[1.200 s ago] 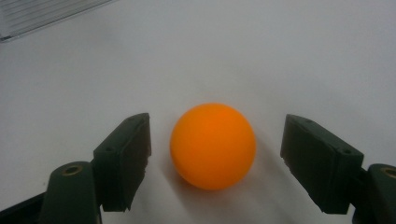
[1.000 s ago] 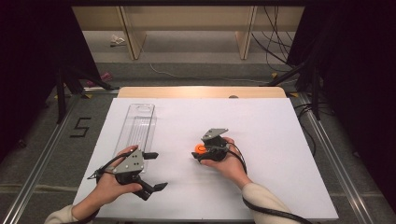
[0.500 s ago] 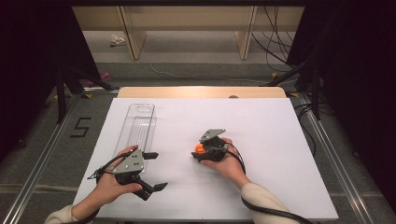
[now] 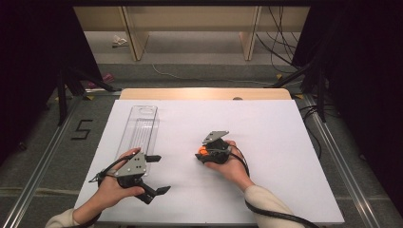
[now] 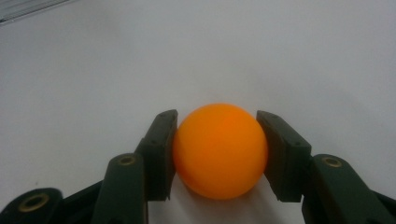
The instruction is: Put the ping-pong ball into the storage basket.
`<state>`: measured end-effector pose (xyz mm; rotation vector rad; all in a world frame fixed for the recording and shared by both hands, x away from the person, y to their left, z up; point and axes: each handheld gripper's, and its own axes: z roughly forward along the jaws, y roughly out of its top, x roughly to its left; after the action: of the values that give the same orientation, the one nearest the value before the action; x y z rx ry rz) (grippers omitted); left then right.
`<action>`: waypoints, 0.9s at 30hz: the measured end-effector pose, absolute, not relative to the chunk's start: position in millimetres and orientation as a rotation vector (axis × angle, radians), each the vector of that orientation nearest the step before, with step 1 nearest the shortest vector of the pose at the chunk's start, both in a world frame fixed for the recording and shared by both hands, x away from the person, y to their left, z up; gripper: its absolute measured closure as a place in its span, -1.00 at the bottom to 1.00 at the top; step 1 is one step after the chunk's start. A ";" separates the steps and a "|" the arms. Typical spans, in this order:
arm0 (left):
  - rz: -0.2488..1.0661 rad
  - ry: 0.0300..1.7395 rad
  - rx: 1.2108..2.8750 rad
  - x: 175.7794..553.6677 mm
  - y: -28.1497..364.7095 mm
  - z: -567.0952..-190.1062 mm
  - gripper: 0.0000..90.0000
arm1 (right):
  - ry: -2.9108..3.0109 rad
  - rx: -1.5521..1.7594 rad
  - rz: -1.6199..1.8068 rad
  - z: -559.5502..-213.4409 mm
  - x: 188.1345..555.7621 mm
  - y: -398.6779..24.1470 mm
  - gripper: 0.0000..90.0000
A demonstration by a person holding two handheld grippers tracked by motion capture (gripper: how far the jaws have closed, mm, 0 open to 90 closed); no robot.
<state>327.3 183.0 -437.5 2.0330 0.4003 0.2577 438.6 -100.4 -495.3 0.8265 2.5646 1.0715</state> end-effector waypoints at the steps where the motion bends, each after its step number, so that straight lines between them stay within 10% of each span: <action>1: 0.258 0.400 2.033 327.3 183.1 -437.5 -1.00 | 2.564 0.827 1.071 -495.3 438.5 -100.1 0.14; 27: 0.260 0.396 2.035 327.0 183.2 -437.1 -1.00 | 2.533 0.816 1.109 -484.6 438.5 -101.2 0.14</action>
<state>327.0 183.2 -437.1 2.0352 0.3963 0.2595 438.5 -101.2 -484.6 0.8156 2.5325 1.1087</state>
